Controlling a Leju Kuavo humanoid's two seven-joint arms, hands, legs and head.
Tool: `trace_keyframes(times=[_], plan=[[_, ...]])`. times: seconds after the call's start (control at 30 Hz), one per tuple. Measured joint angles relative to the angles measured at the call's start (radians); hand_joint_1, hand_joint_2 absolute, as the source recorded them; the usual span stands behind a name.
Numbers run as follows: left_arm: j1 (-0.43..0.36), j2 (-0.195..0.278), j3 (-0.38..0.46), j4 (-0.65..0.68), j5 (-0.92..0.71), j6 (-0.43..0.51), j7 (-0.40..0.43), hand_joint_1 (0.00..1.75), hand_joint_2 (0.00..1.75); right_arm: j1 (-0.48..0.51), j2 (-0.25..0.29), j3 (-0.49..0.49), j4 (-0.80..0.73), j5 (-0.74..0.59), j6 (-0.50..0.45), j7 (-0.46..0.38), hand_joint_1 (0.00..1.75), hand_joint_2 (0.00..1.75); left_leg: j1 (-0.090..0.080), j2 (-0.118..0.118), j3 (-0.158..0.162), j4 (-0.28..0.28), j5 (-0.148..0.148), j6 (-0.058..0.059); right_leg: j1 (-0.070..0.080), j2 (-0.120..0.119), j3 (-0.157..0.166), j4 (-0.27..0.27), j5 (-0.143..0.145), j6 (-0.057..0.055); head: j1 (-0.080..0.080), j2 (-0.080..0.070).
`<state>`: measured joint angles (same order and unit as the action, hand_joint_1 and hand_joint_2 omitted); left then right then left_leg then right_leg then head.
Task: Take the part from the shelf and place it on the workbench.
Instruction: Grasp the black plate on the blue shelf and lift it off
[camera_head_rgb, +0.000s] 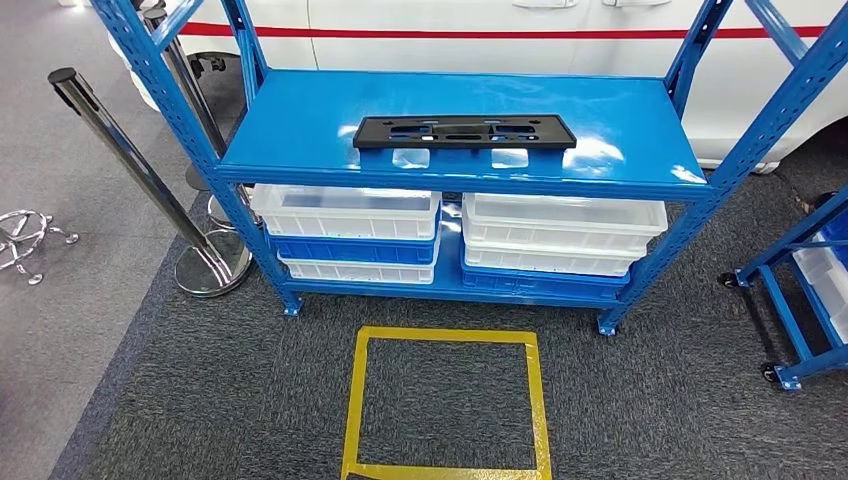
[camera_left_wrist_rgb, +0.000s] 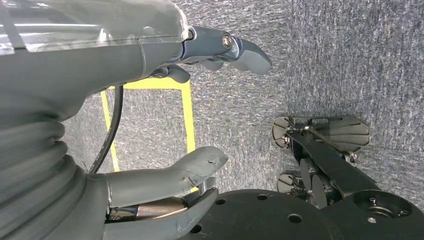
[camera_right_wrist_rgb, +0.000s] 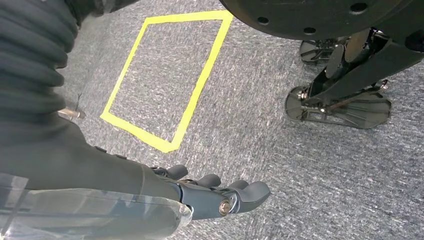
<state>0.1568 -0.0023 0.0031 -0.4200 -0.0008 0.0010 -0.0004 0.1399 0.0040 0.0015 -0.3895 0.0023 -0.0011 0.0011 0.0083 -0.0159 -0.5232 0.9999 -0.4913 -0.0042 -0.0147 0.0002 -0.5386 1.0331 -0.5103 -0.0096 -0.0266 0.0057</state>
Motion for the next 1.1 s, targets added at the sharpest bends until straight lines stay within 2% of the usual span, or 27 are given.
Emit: trace_keyframes(times=[0.3,0.57,0.67,0.7,0.8,0.83,0.87,0.9,0.93,0.97,1.0,1.03,1.1], plan=[[-0.025,0.000,0.000,-0.007,0.000,0.000,0.000,0.00,1.75,0.022,0.000,0.000,0.012,0.000,0.000,0.000,0.00,1.75,-0.001,0.004,0.004,0.006,-0.002,0.004,-0.002,0.005,-0.001,-0.001,0.002,0.004,0.000,0.000],[-0.112,0.001,0.000,-0.111,0.000,0.000,-0.001,0.00,1.75,0.110,0.000,0.000,0.120,0.000,0.000,0.000,0.00,1.75,-0.009,0.009,-0.001,0.016,-0.007,0.020,-0.010,0.009,-0.001,-0.003,0.005,0.021,0.000,0.000],[-0.120,0.001,0.000,-0.124,0.000,0.000,-0.002,0.00,1.75,0.118,0.000,0.000,0.132,0.000,0.000,0.000,0.00,1.75,-0.010,0.009,-0.002,0.016,-0.006,0.023,-0.010,0.008,0.000,-0.004,0.006,0.024,0.000,0.000],[-0.135,0.001,0.000,-0.141,0.000,0.000,-0.002,0.00,1.75,0.131,-0.001,0.000,0.149,0.000,0.000,0.001,0.00,1.75,-0.007,0.006,0.002,0.005,0.000,0.028,-0.009,0.007,-0.001,0.003,0.000,0.026,0.000,0.000],[-0.191,0.001,0.000,-0.219,0.000,0.000,-0.005,0.00,1.75,0.185,-0.004,0.000,0.229,0.000,0.000,0.003,0.00,1.75,0.002,0.000,0.010,-0.023,0.019,0.043,-0.010,0.002,-0.090,0.192,-0.098,0.039,0.001,0.000],[-0.195,0.001,0.001,-0.230,0.000,0.000,-0.005,0.00,1.75,0.190,-0.004,0.000,0.241,0.000,0.000,0.003,0.00,1.75,0.002,-0.001,0.008,-0.021,0.019,0.043,-0.013,0.002,-0.116,0.242,-0.114,0.043,0.001,0.000],[-0.188,0.000,0.001,-0.230,0.000,0.001,-0.005,0.00,1.75,0.186,-0.004,0.000,0.240,0.000,0.000,0.003,0.00,1.75,0.004,-0.003,0.008,-0.019,0.017,0.041,-0.017,0.001,-0.109,0.226,-0.092,0.047,0.001,0.000],[-0.176,0.000,0.000,-0.224,0.000,0.001,-0.004,0.00,1.75,0.178,-0.005,0.000,0.233,0.000,0.000,0.003,0.00,1.75,0.006,-0.004,0.007,-0.014,0.014,0.037,-0.022,0.001,-0.085,0.175,-0.058,0.052,0.001,0.000],[-0.160,-0.001,0.000,-0.211,0.000,0.000,-0.003,0.00,1.31,0.163,-0.005,0.000,0.218,0.000,0.000,0.003,0.00,1.75,0.009,-0.005,0.006,-0.006,0.010,0.030,-0.027,0.001,-0.056,0.113,-0.029,0.056,0.001,0.000],[-0.140,-0.001,0.000,-0.191,0.000,0.000,-0.002,0.00,0.87,0.144,-0.004,0.000,0.196,0.000,0.000,0.002,0.00,1.75,0.009,-0.005,0.002,0.003,0.003,0.020,-0.027,0.003,-0.031,0.061,-0.008,0.055,0.001,0.000],[-0.118,-0.001,0.000,-0.165,0.000,0.000,-0.001,0.00,0.87,0.121,-0.004,0.000,0.169,0.000,0.000,0.002,0.00,1.75,0.008,-0.003,-0.002,0.010,-0.003,0.012,-0.027,0.006,-0.016,0.029,0.002,0.050,0.000,0.000],[-0.092,-0.001,0.000,-0.135,0.000,0.000,0.000,0.00,0.87,0.095,-0.003,0.000,0.137,0.000,0.000,0.001,0.00,1.75,0.008,-0.002,-0.005,0.015,-0.007,0.004,-0.024,0.009,-0.011,0.019,0.000,0.043,-0.001,0.000],[-0.035,-0.003,0.000,-0.065,0.000,0.000,0.001,0.00,1.75,0.035,-0.003,0.000,0.065,0.000,0.000,-0.001,0.00,1.75,0.010,0.001,-0.003,0.015,-0.008,-0.007,-0.019,0.012,-0.013,0.021,0.001,0.025,-0.002,0.000]])
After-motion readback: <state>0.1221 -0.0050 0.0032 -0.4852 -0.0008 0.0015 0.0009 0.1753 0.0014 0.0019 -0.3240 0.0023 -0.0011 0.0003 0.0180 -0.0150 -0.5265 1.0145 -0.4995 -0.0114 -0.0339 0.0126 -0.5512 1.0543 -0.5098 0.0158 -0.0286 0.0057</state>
